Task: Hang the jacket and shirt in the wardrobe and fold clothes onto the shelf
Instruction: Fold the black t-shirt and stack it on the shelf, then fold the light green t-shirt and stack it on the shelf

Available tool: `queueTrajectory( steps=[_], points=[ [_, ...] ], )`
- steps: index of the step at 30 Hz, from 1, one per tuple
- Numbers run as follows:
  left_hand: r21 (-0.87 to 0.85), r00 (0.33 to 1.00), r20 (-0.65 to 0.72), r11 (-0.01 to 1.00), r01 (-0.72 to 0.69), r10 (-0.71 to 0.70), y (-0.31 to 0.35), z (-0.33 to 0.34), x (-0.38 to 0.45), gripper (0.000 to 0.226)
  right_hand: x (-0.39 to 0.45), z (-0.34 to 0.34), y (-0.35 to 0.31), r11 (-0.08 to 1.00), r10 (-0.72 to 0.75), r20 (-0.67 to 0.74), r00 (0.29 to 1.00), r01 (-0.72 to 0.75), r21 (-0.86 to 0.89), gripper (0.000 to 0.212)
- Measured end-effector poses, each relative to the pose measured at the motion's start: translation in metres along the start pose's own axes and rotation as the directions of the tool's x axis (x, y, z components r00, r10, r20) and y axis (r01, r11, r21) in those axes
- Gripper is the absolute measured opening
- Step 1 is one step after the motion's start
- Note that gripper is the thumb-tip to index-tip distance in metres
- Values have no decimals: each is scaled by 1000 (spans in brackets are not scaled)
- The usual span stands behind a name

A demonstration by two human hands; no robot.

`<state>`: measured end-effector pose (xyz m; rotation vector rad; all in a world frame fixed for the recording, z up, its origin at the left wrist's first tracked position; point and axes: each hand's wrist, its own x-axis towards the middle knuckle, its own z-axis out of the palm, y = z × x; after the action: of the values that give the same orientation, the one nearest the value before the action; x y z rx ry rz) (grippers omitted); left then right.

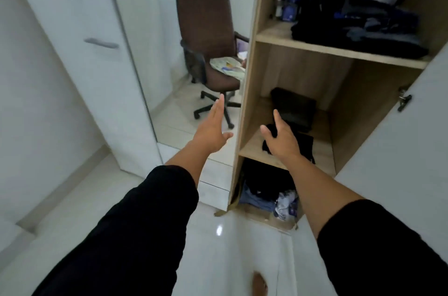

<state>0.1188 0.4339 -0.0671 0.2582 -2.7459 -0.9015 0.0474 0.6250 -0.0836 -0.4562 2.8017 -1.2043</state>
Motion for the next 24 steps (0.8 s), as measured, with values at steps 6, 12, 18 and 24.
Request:
queueTrajectory(
  steps=[6,12,18,24],
  points=[
    [86,957,-223,974,210,-186,-63,-109,-83,105,-24,48,-110,964,-266,106,958,267,11,66],
    [108,816,-388,858,502,-428,-133,-184,-182,104,-49,125,-198,876,-473,306,826,480,59,67],
    [26,582,-550,684,729,-600,-170,-236,-283,106,-84,207,-285,758,-625,496,603,621,200,68],
    [-92,293,-636,447,890,-714,-182,-263,-409,105,-153,284,-360,580,-743,597,304,737,347,68]
  ],
)
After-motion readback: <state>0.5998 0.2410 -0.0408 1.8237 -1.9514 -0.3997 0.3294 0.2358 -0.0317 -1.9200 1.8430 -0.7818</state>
